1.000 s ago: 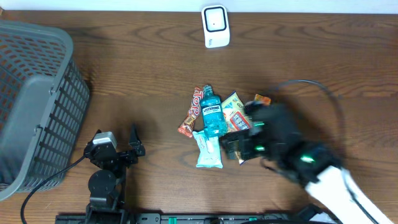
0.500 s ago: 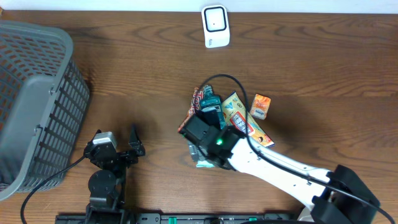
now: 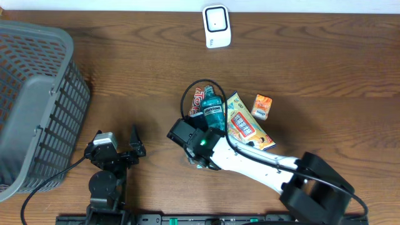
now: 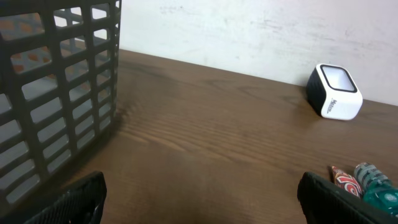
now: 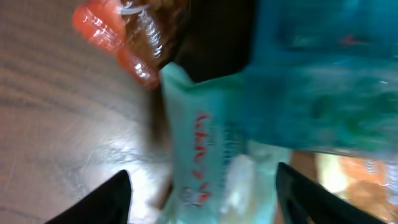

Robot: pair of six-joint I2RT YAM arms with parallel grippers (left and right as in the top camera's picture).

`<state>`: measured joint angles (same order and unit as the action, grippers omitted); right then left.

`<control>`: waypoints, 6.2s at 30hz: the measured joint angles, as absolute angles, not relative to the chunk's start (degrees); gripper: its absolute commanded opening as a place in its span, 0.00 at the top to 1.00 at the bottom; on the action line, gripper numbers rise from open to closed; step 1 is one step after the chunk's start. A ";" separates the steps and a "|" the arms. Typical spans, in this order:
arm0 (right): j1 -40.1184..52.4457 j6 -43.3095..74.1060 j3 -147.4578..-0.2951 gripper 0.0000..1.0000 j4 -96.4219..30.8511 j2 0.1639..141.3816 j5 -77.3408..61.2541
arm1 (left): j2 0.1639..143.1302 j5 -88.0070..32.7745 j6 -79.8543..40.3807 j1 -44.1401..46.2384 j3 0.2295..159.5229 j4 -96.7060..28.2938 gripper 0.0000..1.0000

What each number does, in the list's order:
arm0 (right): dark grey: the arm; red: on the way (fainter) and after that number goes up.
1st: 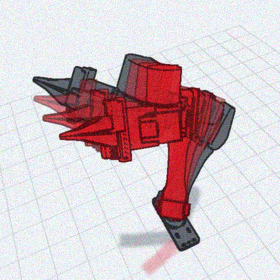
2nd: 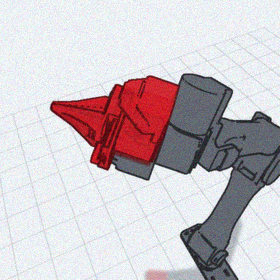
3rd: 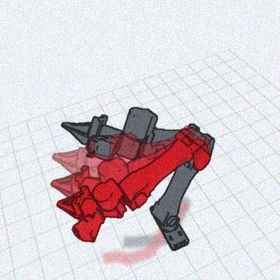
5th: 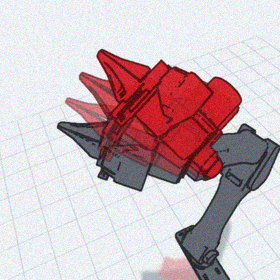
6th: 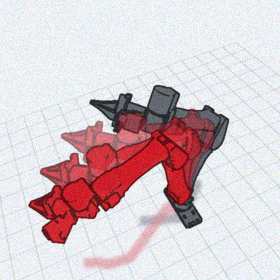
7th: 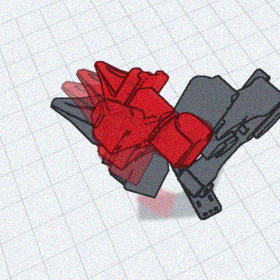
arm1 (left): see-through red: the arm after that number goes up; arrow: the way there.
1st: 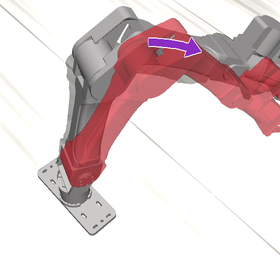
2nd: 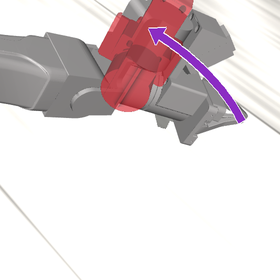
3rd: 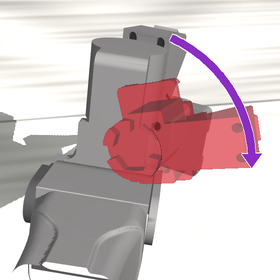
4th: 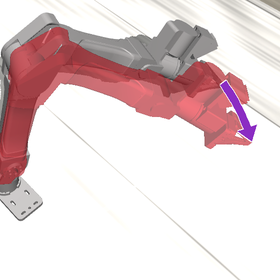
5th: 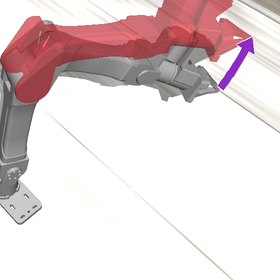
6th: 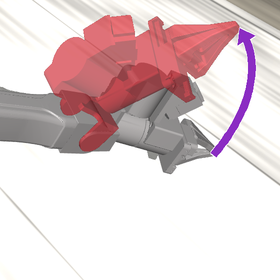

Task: Scan the item barcode
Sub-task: 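Reach the right gripper toward the mint-green packet and mouthwash, then grasp the mint-green wipes packet with the right gripper and lift, then carry the mint-green packet to the white scanner and hold it there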

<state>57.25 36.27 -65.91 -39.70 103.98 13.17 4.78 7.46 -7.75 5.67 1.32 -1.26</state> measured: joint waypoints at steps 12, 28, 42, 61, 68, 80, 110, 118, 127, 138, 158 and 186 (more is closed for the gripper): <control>57.25 36.69 -65.91 0.84 -39.64 104.25 10.26 | 4.78 7.49 -7.75 5.67 1.32 -1.26 0.02; 50.15 25.87 -69.80 0.99 -42.85 100.90 -7.31 | 4.78 7.46 -7.75 5.67 1.32 -1.26 0.02; 33.74 7.86 -71.18 0.01 -48.97 94.85 -32.10 | 4.78 7.46 -7.75 5.67 1.32 -1.26 0.02; 55.00 18.28 -71.07 0.59 -43.94 108.44 1.32 | 4.78 7.46 -7.75 5.67 1.32 -1.26 0.02; 54.72 21.67 -72.62 0.99 -48.29 111.72 5.32 | 4.78 7.46 -7.75 5.67 1.32 -1.26 0.02; 43.90 4.99 -80.64 0.99 -60.69 105.10 -27.09 | 4.78 7.46 -7.75 5.67 1.32 -1.26 0.02; 23.86 -4.86 -80.49 0.94 -61.06 102.35 -44.14 | 4.78 7.46 -7.75 5.67 1.32 -1.26 0.02; 23.86 -3.62 -80.49 0.99 -64.40 102.35 -72.62 | 4.78 7.49 -7.75 5.67 1.32 -1.26 0.02; 23.57 -1.28 -80.42 0.99 -75.79 102.35 -83.20 | 4.78 7.46 -7.75 5.67 1.32 -1.26 0.02; 22.65 -3.53 -80.40 0.99 -79.26 102.35 -84.40 | 4.78 7.46 -7.75 5.67 1.32 -1.26 0.02; 19.40 -0.45 -80.12 0.99 -57.49 102.35 -42.39 | 4.78 7.46 -7.73 5.67 1.32 -1.26 0.02; 19.99 8.03 -98.65 0.99 -13.56 121.62 5.08 | 4.78 7.49 -7.75 5.67 1.32 -1.23 0.02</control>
